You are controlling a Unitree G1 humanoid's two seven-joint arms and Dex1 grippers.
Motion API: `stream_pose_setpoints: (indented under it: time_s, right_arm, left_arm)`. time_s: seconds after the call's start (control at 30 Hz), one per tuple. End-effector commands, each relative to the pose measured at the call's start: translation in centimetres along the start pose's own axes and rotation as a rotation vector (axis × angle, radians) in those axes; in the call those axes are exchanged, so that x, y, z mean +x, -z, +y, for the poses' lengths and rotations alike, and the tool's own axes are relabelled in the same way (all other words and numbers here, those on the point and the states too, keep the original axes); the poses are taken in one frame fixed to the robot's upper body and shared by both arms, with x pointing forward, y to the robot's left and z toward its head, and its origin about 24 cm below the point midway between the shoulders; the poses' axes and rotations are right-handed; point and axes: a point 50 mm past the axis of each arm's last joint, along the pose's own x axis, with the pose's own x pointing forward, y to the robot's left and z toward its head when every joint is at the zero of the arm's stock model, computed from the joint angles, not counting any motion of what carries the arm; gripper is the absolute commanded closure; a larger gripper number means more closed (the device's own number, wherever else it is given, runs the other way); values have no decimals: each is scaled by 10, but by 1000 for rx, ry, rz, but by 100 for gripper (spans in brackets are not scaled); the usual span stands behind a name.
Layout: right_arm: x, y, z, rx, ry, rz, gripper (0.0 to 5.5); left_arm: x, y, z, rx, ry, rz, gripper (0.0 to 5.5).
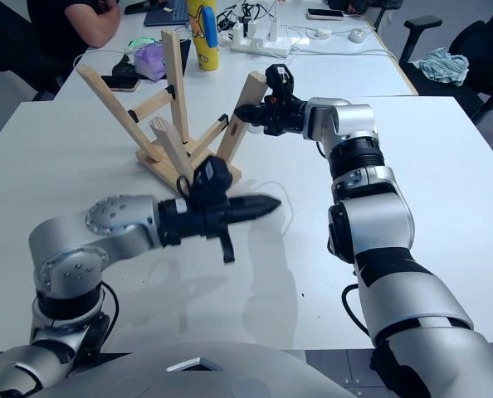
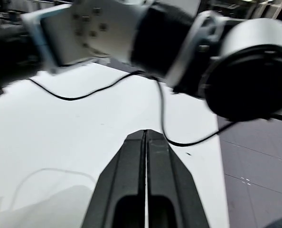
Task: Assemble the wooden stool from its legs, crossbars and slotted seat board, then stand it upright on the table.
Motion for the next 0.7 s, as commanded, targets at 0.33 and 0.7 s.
stream_pose_setpoints:
  time_s: [0.33,0.7]
  right_arm:
    - [-76,95,44,342,443,187,445]
    - [-78,96,55,286,535,176,445]
  left_arm:
    - [-55,67,0,-84,-337,215,550]
    - [-107,-26,18,136,-361,-96,550]
